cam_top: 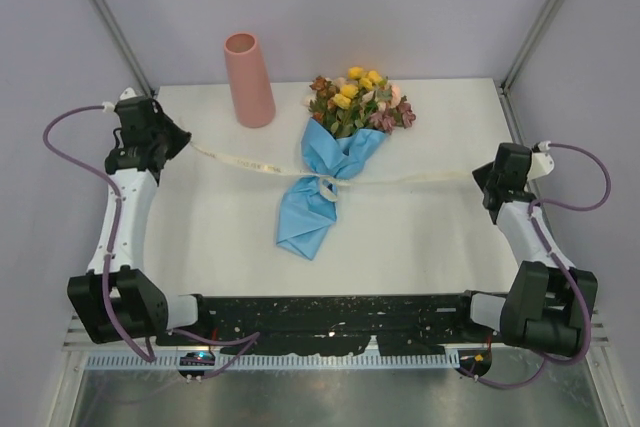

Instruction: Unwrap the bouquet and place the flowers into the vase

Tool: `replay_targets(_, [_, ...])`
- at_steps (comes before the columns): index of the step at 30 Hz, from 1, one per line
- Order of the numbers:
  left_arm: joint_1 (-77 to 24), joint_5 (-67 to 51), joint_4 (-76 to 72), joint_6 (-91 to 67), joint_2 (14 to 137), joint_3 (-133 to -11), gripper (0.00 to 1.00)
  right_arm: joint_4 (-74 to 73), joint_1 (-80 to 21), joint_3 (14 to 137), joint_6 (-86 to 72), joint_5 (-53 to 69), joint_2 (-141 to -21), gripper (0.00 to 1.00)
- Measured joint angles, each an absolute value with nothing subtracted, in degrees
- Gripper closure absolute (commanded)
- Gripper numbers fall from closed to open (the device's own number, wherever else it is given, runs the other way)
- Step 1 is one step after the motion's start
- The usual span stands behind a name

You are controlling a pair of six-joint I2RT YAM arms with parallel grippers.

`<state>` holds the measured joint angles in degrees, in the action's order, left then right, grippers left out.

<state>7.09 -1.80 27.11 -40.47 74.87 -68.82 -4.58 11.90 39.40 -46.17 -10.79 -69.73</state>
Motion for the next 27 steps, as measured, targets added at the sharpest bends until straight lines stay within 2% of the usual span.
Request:
replay_targets(12, [15.94,2.7,33.87,-37.21,71.29,-76.97,1.0,-7.97,13.74,44.64,-43.79,-14.87,-68.14,0.95])
replay_targets(13, [16.14,2.98,34.28,-36.91,71.24,-77.52,0.91,-8.25,13.74,44.86,-43.46,-14.92,-67.77,0.92])
replay_targets(14, [16.14,2.87,34.35,-36.71,71.13,-77.76,0.77,-8.38,13.74,44.95,-43.16,-14.66,-67.33,0.84])
replay_targets(15, [16.14,2.52,34.44,-36.42,70.94,-77.76,0.62,-8.47,13.74,45.01,-42.81,-13.78,-66.96,0.65])
replay_targets(17, [16.1,1.1,34.63,-35.77,70.72,-77.6,0.47,-8.49,13.74,45.36,-41.85,-10.63,-66.63,0.44])
replay_targets(18, [16.08,0.36,34.57,-35.68,70.65,-77.3,0.42,-8.69,13.72,45.63,-42.06,-9.34,-66.63,0.41])
replay_targets(23, [15.62,-1.58,34.65,-35.24,70.06,-72.73,0.35,-10.41,12.4,47.33,-39.79,-0.45,-66.43,0.36])
replay_targets(27, [12.05,-3.49,35.07,-33.74,69.65,-68.42,0.33,-10.39,8.67,47.94,-35.51,9.5,-66.39,0.28])
